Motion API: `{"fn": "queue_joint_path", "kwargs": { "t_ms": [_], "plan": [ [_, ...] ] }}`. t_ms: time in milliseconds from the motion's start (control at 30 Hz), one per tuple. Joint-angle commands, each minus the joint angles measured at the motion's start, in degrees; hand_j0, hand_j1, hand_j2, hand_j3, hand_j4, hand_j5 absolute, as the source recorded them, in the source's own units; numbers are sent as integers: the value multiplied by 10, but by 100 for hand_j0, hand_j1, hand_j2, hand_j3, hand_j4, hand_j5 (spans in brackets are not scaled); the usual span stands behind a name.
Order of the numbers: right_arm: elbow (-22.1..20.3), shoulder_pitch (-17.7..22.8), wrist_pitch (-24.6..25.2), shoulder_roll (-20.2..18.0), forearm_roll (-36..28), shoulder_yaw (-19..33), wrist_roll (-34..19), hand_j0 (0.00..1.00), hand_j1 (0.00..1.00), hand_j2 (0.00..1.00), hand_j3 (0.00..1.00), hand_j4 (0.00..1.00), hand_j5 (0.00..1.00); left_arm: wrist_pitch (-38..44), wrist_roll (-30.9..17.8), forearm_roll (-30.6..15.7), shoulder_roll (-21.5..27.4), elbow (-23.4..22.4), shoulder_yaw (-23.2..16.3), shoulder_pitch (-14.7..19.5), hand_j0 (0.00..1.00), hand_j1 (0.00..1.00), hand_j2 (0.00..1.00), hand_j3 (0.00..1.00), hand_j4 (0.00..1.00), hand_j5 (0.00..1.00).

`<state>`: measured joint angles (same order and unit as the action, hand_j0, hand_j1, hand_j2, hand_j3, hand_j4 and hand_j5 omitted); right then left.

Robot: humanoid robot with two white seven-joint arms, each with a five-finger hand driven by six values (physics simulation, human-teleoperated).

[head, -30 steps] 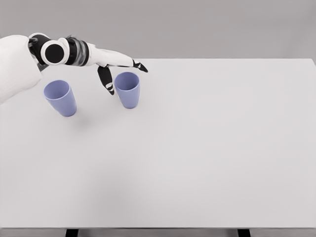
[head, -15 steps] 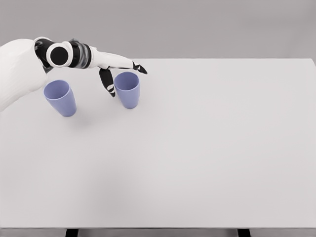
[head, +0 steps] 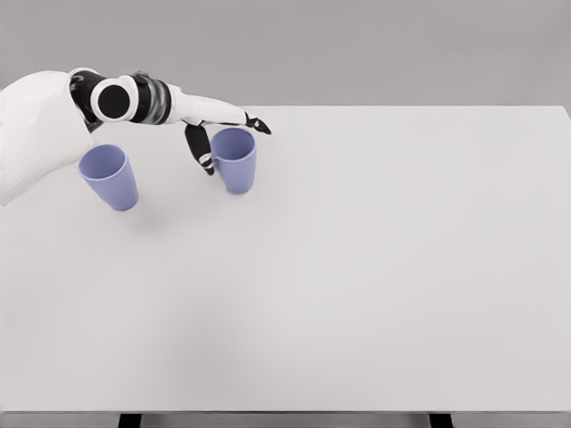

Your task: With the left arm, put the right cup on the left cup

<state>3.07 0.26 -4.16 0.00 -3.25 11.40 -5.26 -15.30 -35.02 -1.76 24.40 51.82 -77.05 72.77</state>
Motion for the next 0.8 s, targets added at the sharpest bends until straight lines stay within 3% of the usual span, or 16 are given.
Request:
{"fn": "queue_joint_path", "kwargs": {
  "t_ms": [0, 200, 433, 767],
  "plan": [
    [0, 1, -1, 0, 0, 0, 0, 100, 100, 100, 100, 100, 100, 1, 0, -2, -1, 1, 1, 0, 100, 100, 100, 100, 100, 100],
    [0, 1, -1, 0, 0, 0, 0, 100, 100, 100, 100, 100, 100, 1, 0, -2, 0, 6, 1, 1, 98, 98, 98, 98, 98, 98],
    [0, 0, 0, 0, 0, 0, 0, 100, 100, 100, 100, 100, 100, 0, 0, -5, 3, 23, 2, 1, 79, 79, 79, 79, 79, 79],
    [0, 0, 0, 0, 0, 0, 0, 100, 100, 100, 100, 100, 100, 1, 0, -6, 8, 24, 2, 2, 69, 69, 69, 69, 69, 69]
  ]
}}
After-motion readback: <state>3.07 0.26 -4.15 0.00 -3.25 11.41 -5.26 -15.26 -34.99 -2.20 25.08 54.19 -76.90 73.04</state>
